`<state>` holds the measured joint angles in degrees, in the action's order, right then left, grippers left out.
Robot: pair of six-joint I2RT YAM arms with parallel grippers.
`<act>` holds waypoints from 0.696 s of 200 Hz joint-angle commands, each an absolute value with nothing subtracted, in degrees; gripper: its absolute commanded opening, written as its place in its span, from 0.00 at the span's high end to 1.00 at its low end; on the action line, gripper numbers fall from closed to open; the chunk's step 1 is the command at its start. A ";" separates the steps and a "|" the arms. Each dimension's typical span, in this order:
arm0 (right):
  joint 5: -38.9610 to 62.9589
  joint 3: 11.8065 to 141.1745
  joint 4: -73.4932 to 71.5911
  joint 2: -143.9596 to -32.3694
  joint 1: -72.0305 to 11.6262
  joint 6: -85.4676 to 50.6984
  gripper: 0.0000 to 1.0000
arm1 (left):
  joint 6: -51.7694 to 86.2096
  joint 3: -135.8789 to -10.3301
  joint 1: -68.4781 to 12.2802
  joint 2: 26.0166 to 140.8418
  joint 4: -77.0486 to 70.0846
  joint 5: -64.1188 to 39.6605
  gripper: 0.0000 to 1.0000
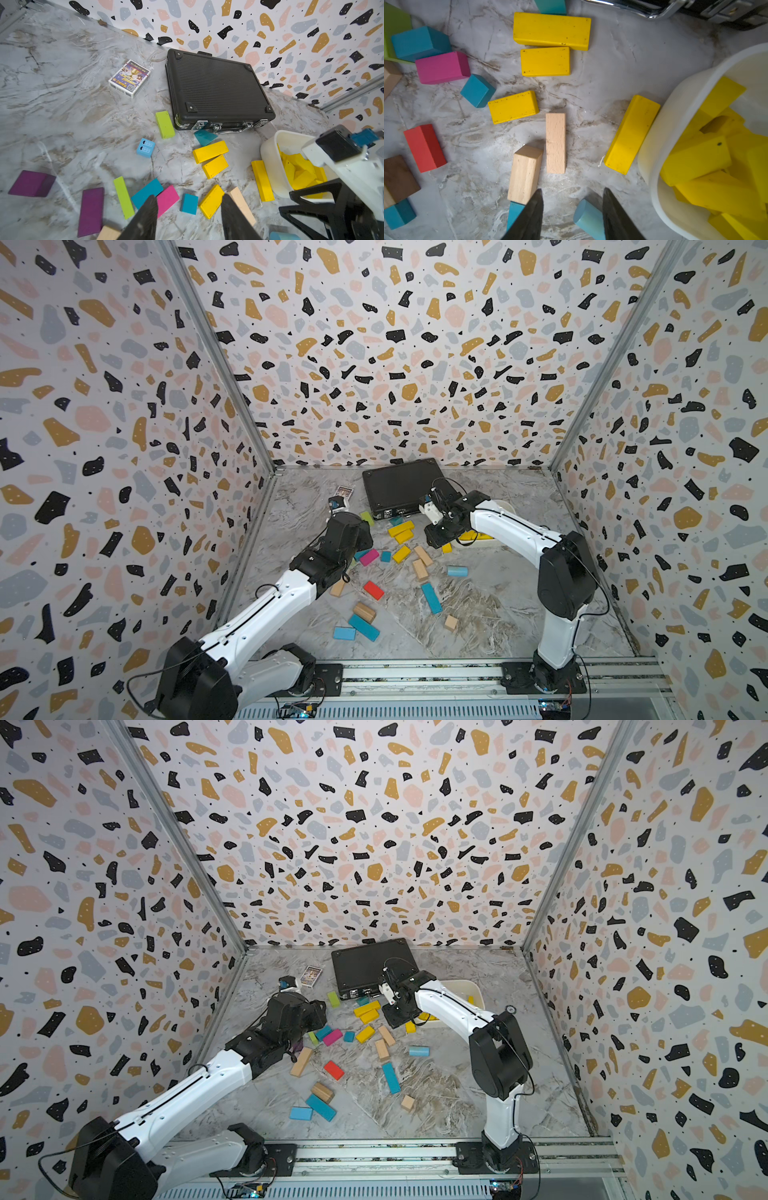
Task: Pick out the yellow building blocks
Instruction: Pick up the building block from the center of the board.
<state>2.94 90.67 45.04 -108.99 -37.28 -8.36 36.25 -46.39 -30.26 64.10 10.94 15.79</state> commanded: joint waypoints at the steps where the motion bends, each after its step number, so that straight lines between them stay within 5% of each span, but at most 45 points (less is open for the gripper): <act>1: -5.25 94.31 48.29 -110.61 -37.11 -13.54 0.54 | 33.22 -46.04 -29.93 64.07 13.93 14.65 0.49; 70: -21.16 99.90 50.93 -119.97 -37.09 -19.19 0.53 | 34.08 -45.74 -29.90 64.34 13.71 13.66 0.49; 139: -20.45 101.85 51.02 -124.09 -36.98 -19.93 0.51 | 34.41 -46.32 -29.88 64.95 13.49 13.71 0.49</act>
